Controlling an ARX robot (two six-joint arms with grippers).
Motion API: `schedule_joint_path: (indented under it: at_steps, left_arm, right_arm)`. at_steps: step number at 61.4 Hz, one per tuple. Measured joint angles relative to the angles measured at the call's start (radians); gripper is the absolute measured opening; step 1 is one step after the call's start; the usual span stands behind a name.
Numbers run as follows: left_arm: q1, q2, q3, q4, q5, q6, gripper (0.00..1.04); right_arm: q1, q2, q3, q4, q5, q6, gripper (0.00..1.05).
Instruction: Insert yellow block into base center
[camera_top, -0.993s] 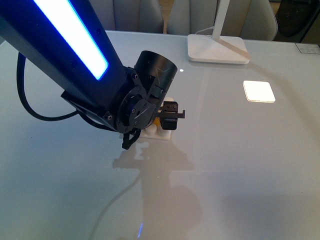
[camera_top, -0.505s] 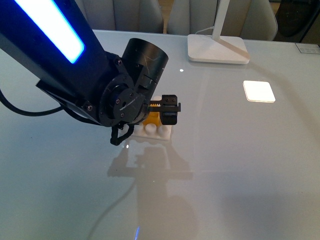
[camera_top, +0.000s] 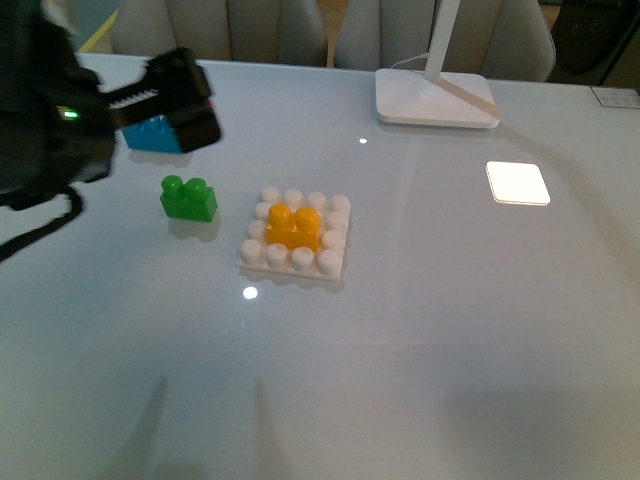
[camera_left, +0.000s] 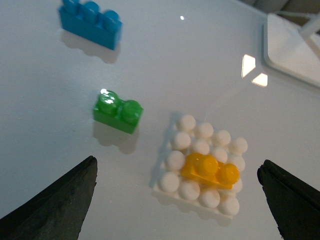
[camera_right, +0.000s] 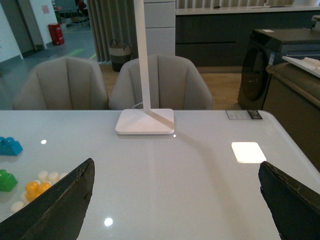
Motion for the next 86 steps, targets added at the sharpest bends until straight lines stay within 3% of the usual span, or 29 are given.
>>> schedule_joint_path:
  at_steps: [4,5,10,14,21,30,45,47,53,86]
  left_arm:
    - [0.027,-0.045,-0.088,0.118,-0.034,0.050,0.93]
    - [0.039,-0.051,-0.138,0.248,-0.044,0.088,0.89]
    - [0.078,-0.070,-0.304,0.603,-0.037,0.274,0.75]
    - [0.100,-0.116,-0.381,0.760,-0.022,0.382,0.64]
    - [0.131,-0.232,-0.452,0.804,0.014,0.465,0.44]
    - [0.188,-0.435,-0.574,0.702,0.069,0.505,0.03]
    - [0.235,-0.749,-0.631,0.435,0.117,0.510,0.03]
    - [0.263,-0.805,-0.638,0.396,0.167,0.512,0.03]
    - [0.312,-0.900,-0.657,0.327,0.186,0.513,0.03]
    - [0.316,-1.302,-0.693,-0.024,0.196,0.513,0.03]
  right_arm:
    - [0.000,0.000,0.000,0.000,0.000,0.000,0.96]
    - [0.000,0.000,0.000,0.000,0.000,0.000,0.96]
    - [0.000,-0.001,0.000,0.000,0.001,0.000,0.96]
    - [0.000,0.000,0.000,0.000,0.000,0.000,0.96]
    - [0.000,-0.001,0.000,0.000,0.000,0.000,0.96]
    - [0.000,-0.001,0.000,0.000,0.000,0.000,0.96]
    - [0.000,-0.001,0.000,0.000,0.000,0.000,0.96]
    - [0.000,-0.001,0.000,0.000,0.000,0.000,0.96]
    - [0.000,-0.001,0.000,0.000,0.000,0.000,0.96]
    - [0.000,-0.001,0.000,0.000,0.000,0.000,0.96]
